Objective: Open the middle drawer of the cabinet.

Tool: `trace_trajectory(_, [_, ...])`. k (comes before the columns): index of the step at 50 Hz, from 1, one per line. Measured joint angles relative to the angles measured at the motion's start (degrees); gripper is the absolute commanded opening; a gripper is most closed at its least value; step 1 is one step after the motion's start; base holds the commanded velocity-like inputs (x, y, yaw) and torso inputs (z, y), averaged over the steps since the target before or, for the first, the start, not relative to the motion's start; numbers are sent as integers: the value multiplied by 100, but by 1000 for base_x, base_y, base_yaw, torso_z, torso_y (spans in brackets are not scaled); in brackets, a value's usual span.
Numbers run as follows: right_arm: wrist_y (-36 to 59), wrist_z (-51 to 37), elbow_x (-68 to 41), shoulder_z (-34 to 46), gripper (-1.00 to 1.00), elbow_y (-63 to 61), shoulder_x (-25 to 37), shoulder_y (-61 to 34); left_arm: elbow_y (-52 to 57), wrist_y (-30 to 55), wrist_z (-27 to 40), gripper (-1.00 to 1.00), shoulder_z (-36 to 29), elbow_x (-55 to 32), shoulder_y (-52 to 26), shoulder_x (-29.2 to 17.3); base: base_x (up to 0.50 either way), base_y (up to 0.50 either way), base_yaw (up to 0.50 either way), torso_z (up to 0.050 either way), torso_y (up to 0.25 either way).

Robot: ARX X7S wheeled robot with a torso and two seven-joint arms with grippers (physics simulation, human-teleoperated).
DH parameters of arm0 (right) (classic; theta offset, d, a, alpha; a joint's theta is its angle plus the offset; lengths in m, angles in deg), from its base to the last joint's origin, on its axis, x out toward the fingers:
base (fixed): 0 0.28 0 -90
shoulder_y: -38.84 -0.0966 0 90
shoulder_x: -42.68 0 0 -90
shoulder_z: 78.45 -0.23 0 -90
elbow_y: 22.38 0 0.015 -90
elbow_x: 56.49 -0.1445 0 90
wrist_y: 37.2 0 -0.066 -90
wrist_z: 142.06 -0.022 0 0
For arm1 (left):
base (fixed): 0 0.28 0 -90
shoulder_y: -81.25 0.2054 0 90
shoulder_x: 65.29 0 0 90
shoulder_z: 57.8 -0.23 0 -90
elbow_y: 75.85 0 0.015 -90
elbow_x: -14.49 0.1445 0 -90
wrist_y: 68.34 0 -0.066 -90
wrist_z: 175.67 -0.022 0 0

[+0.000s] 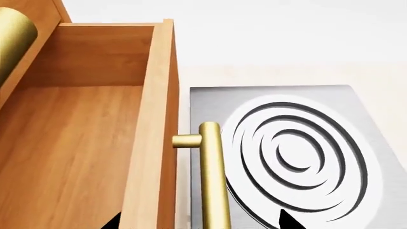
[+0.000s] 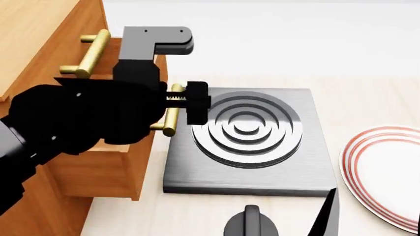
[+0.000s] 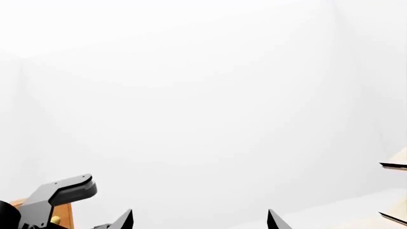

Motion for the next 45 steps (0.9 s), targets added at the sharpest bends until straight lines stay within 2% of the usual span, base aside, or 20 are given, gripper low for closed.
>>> trace_trajectory(45, [-9,-69,-17,59,100,-31,87,-6,1250,-302,98,100,-31,-172,-23,-50,0,0,0,0,0])
